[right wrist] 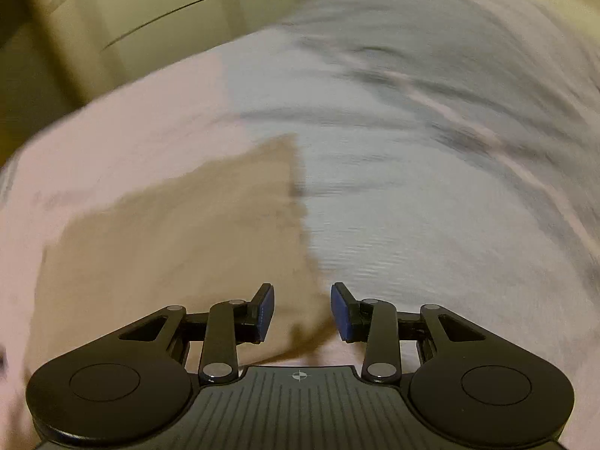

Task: Fold clothes

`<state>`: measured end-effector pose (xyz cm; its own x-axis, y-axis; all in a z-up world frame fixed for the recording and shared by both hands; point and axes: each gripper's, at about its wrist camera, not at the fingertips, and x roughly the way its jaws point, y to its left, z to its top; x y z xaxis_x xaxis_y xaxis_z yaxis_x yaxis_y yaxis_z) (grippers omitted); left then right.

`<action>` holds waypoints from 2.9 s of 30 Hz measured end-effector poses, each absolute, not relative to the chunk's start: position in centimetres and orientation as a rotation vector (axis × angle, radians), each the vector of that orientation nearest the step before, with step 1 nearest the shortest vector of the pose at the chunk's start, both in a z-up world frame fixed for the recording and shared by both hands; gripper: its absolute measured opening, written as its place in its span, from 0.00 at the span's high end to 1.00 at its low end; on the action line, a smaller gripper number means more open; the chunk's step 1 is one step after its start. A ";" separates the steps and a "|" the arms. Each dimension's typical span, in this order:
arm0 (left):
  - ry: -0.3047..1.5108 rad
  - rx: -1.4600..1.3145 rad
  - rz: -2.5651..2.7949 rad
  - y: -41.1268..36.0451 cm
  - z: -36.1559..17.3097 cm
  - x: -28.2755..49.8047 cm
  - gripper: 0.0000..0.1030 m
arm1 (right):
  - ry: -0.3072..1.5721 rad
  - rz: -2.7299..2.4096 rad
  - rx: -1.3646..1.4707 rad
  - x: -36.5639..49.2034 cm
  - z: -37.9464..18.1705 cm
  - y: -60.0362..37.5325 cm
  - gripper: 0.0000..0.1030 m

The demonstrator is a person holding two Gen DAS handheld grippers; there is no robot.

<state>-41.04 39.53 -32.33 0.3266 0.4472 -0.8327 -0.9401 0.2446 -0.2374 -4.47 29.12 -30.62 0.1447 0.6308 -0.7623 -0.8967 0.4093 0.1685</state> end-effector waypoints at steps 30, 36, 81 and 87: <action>1.109 -0.626 1.087 32.5 -30.0 -34.5 0.62 | 1.020 1.015 -0.524 -11.7 -27.8 25.9 0.35; 1.155 -0.644 1.122 31.9 -31.9 -35.2 0.61 | 1.033 1.035 -0.557 -11.7 -29.3 26.2 0.34; 0.613 -1.090 1.063 35.2 -32.6 -38.4 0.57 | 1.483 0.998 0.297 1.7 -37.3 22.6 0.35; 0.616 -1.013 1.005 39.0 -33.8 -37.2 0.65 | 1.429 0.944 0.423 2.2 -38.4 22.9 0.35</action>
